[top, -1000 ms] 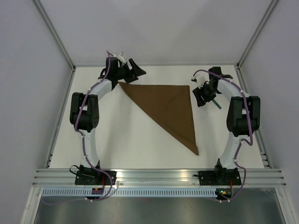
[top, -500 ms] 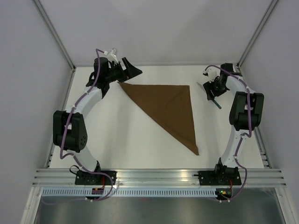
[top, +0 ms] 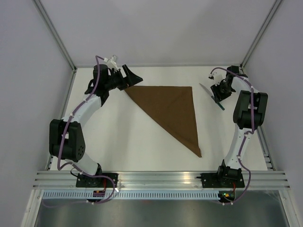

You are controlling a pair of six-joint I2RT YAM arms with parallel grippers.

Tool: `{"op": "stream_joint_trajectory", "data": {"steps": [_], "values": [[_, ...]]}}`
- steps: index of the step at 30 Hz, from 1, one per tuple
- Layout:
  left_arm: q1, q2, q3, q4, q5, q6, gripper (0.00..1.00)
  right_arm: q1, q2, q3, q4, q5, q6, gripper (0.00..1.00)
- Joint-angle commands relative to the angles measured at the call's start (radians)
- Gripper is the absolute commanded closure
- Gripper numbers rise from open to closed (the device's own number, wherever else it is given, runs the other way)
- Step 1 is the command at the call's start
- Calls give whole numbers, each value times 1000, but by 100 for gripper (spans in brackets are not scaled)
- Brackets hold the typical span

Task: Fold the napkin, place the utensils inside, and roll it up
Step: Grab a utensil with the right arm

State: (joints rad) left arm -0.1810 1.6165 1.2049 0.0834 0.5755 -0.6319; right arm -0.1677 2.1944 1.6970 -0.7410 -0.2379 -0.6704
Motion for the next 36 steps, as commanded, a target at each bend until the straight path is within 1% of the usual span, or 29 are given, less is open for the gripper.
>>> {"op": "stream_joint_trajectory", "data": {"steps": [1,2,3,4,5,7,8,9,15,21,28,31,36], "values": [[-2,-70,-22,22,-17,47,10,-4,36,-17,-29,54,-40,57],[-2,-73,-25,22,-19,46,11,-4,36,-25,-26,55,-43,60],[-3,-78,-27,21,-19,46,11,-4,37,-34,-24,55,-44,70],[-3,-89,-30,19,-20,47,11,-4,38,-49,-26,54,-47,73],[-3,-92,-34,16,-20,49,11,-4,38,-57,-29,52,-52,80],[-2,-110,-42,15,-22,51,11,-3,33,-79,-29,49,-52,90],[-2,-116,-44,12,-25,51,11,-3,30,-85,-29,46,-51,97],[-3,-122,-47,10,-26,52,11,-1,27,-89,-38,40,-51,99],[-2,-158,-53,-5,-31,55,12,0,-24,-88,-78,-36,-9,100],[-2,-171,-54,-17,-39,57,12,22,-108,-69,-124,-116,37,99],[-3,-179,-53,-22,-39,58,12,59,-182,-51,-144,-144,127,99],[-3,-178,-51,-22,-37,54,12,73,-202,-40,-143,-130,178,99],[-3,-179,-47,-22,-34,52,12,82,-217,-13,-156,-132,209,100]]}}
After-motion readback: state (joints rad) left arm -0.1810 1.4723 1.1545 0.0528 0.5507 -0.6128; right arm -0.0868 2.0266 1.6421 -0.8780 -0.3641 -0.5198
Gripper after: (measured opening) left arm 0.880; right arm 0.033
